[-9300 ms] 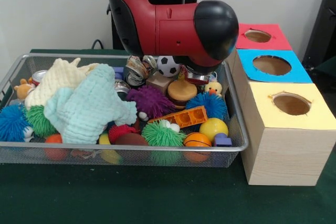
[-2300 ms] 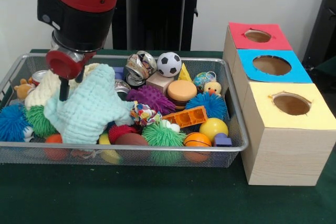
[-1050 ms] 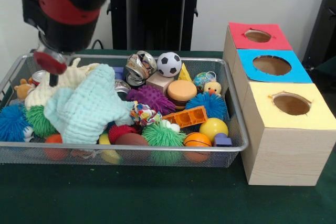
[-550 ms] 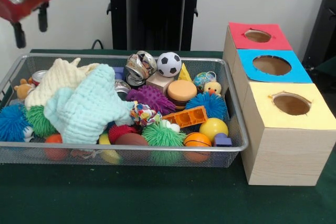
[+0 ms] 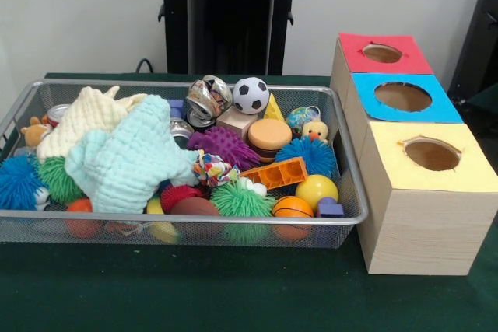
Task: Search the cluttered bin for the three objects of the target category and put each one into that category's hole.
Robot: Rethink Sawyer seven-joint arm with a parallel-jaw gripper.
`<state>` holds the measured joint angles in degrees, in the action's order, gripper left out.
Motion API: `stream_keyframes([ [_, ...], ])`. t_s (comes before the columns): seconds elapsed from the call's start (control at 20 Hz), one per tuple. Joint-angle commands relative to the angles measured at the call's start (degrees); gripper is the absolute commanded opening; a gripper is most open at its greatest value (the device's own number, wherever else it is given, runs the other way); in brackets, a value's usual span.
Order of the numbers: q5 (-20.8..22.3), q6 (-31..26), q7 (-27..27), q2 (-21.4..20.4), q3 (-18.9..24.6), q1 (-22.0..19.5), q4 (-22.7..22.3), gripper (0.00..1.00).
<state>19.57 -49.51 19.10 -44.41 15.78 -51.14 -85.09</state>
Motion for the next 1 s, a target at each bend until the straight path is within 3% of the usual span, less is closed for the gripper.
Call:
stream_keyframes([
  [0.05, 0.9, 4.7, -6.7, 1.0, 10.9, -0.6, -13.7, 1.00],
  [0.8, 4.6, 8.5, -1.4, 0.6, 13.3, 0.7, -16.9, 1.00],
  [1.0, 6.5, 7.9, -0.4, 2.5, 12.9, 1.7, -15.0, 1.00],
])
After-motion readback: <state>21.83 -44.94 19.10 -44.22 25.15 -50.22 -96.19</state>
